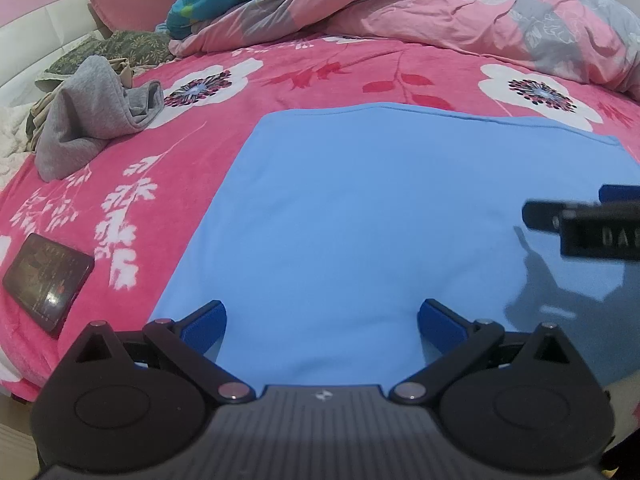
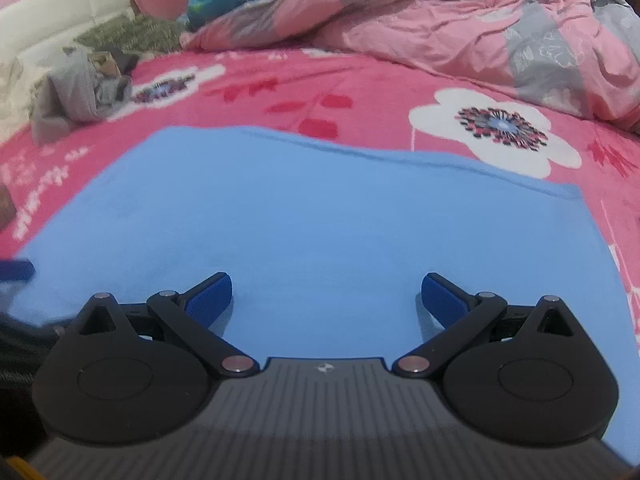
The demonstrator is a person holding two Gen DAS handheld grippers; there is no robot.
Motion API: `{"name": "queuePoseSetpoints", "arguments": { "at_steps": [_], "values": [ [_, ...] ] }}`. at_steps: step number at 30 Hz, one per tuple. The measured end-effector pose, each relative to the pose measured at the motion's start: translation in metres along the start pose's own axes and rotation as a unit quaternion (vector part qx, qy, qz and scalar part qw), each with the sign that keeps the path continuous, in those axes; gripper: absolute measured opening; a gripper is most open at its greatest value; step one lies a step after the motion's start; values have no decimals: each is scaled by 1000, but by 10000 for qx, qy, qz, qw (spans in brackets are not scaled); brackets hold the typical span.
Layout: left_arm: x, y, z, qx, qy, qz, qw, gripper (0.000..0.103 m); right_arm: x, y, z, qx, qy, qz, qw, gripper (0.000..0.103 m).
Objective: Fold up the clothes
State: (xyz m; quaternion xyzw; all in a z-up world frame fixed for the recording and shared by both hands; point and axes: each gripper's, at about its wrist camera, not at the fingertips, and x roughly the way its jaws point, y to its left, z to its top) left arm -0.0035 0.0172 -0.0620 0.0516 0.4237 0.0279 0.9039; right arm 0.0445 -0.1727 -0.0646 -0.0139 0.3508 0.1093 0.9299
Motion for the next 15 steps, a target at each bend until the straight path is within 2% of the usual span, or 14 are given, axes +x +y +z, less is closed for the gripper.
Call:
{"name": "queuePoseSetpoints", "arguments": {
  "at_steps": [9, 15],
  "values": [
    [0, 0, -2, 38, -41, -24, 10000, 103, 25, 6, 2, -33, -202, -109, 9997, 102],
    [-4, 2, -8, 142, -274, -123, 9994, 103, 32, 9, -3, -164, -242, -192, 9994, 102]
  ]
}}
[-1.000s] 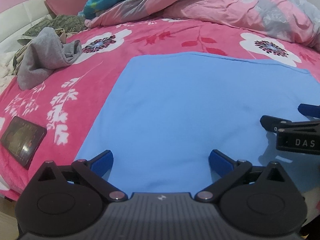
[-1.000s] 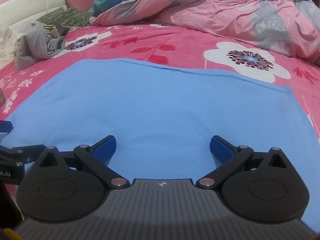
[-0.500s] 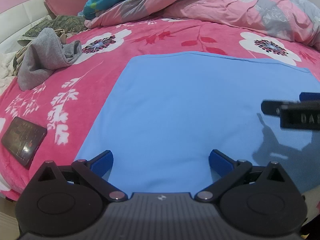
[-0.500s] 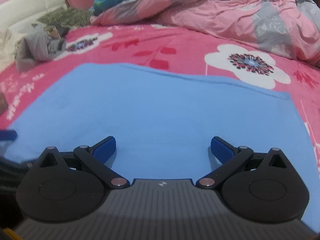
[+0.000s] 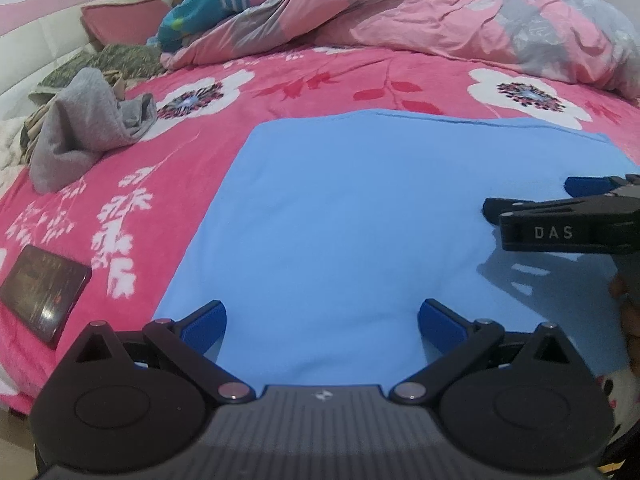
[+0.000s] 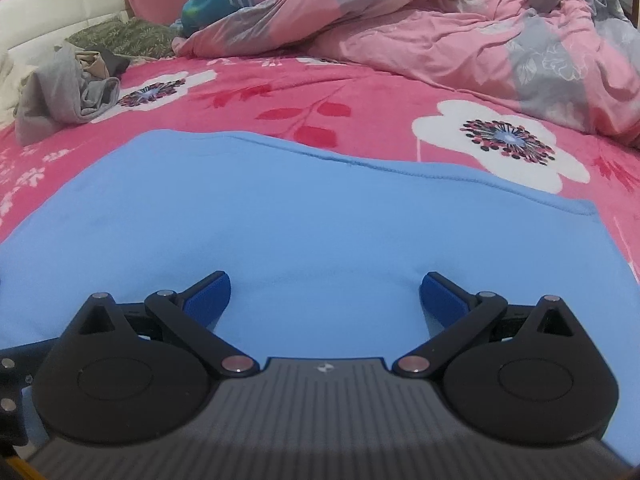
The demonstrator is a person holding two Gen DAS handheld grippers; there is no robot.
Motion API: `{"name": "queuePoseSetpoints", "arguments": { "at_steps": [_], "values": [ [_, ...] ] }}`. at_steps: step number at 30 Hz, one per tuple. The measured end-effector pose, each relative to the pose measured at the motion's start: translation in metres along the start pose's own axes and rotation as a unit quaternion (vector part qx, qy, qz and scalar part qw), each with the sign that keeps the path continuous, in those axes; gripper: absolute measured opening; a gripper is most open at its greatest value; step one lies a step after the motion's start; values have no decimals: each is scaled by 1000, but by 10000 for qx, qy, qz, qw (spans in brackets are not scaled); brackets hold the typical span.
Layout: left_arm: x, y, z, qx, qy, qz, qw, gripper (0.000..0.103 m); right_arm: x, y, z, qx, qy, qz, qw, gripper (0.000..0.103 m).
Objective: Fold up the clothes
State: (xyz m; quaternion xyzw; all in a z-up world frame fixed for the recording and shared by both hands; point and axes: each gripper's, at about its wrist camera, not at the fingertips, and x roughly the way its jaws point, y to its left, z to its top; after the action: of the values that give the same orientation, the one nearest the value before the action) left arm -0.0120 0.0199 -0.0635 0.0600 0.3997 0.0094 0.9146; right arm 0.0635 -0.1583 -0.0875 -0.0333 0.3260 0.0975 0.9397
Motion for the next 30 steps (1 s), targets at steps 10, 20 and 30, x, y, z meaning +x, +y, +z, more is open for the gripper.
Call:
{"name": "queuePoseSetpoints", "arguments": {
  "at_steps": [10, 20, 30],
  "values": [
    [-46, 20, -42, -58, -1096, -147, 9938, 103, 0, -1, -4, 20, -87, 34, 10000, 102],
    [-57, 60, -65, -1359, -1199, -431, 9825, 103, 0, 0, -6, 6, -147, 28, 9999, 102],
    [-38, 74, -69, -1918, -954, -572, 9751, 102, 0, 0, -6, -10, -160, 20, 9999, 102]
  ]
}}
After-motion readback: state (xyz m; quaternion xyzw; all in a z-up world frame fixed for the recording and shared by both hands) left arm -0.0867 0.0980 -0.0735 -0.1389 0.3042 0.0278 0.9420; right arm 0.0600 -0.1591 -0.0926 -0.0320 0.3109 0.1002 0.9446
